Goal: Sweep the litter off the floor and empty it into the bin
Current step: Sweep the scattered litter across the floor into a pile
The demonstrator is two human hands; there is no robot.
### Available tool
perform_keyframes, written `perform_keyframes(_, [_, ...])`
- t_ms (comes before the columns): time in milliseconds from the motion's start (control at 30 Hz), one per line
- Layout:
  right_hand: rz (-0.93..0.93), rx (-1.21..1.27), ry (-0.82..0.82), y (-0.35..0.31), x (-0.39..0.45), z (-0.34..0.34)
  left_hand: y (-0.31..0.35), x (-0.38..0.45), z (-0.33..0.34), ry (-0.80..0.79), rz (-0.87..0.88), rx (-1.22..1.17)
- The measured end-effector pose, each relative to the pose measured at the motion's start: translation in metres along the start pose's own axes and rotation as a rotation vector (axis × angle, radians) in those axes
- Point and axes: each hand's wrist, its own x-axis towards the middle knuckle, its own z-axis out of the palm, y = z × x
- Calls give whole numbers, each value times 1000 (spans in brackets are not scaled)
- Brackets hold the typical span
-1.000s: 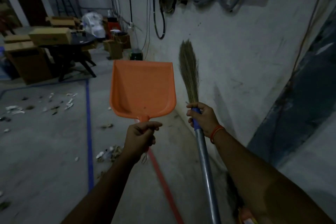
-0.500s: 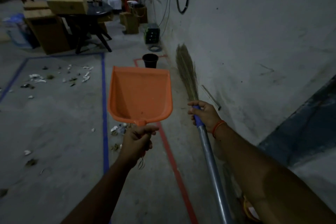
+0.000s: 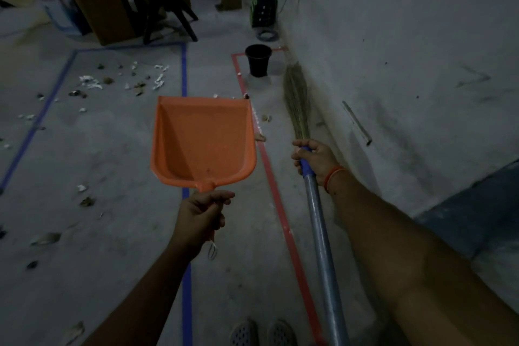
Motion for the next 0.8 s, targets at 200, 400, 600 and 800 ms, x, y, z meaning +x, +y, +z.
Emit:
perform_keyframes(200, [163, 63, 10, 80, -22, -10, -2, -16, -1, 2, -21, 49])
perform_keyframes(400, [227, 1, 3, 125, -53, -28, -5, -22, -4, -13, -36, 57])
perform_keyframes(600, [316, 20, -72, 127, -67, -37, -16, -28, -6, -15, -44, 46])
perform_keyframes(800, [378, 128, -157, 104, -61, -24, -18, -37, -5, 5, -81, 57])
